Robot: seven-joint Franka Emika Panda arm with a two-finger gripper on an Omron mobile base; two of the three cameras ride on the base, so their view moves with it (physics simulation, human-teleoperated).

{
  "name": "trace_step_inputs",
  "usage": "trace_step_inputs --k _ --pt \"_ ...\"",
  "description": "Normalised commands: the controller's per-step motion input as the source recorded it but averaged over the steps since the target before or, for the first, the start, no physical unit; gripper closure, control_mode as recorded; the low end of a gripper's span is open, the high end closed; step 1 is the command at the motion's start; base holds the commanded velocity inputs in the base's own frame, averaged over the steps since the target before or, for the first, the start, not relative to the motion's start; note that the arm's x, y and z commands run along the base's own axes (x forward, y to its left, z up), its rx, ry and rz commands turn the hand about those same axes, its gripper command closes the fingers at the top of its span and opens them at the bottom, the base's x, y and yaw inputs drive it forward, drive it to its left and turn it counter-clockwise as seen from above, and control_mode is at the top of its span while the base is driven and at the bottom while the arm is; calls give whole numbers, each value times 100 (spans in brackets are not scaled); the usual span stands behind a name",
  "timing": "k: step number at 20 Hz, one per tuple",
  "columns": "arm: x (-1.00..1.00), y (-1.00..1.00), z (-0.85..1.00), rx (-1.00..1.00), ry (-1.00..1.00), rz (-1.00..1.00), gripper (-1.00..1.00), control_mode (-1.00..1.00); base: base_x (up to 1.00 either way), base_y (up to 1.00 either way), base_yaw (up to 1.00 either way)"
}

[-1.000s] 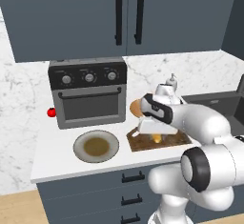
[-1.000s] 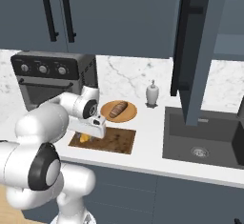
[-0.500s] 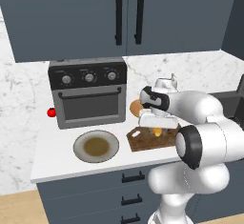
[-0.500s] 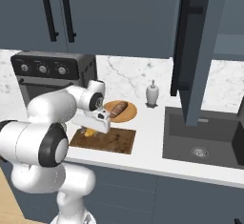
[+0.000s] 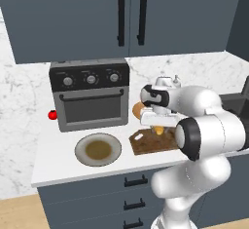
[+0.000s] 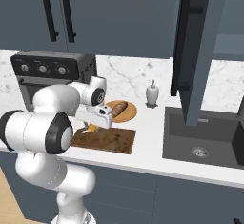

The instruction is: From the different types of pastries on the counter, select a croissant and place it on the cutting board. Then retrieve a jar of jam from the cabinet and place it alongside the croissant on the cutting board.

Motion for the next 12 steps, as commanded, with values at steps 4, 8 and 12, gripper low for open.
trace_step_inputs --k 4,8,12 --pt "0 0 0 -14 -19 -11 100 -100 0 0 0" --pt "-6 0 0 -12 -31 -15 100 -100 0 0 0" --pt "-2 -8 -4 -2 -11 -11 100 -100 0 0 0"
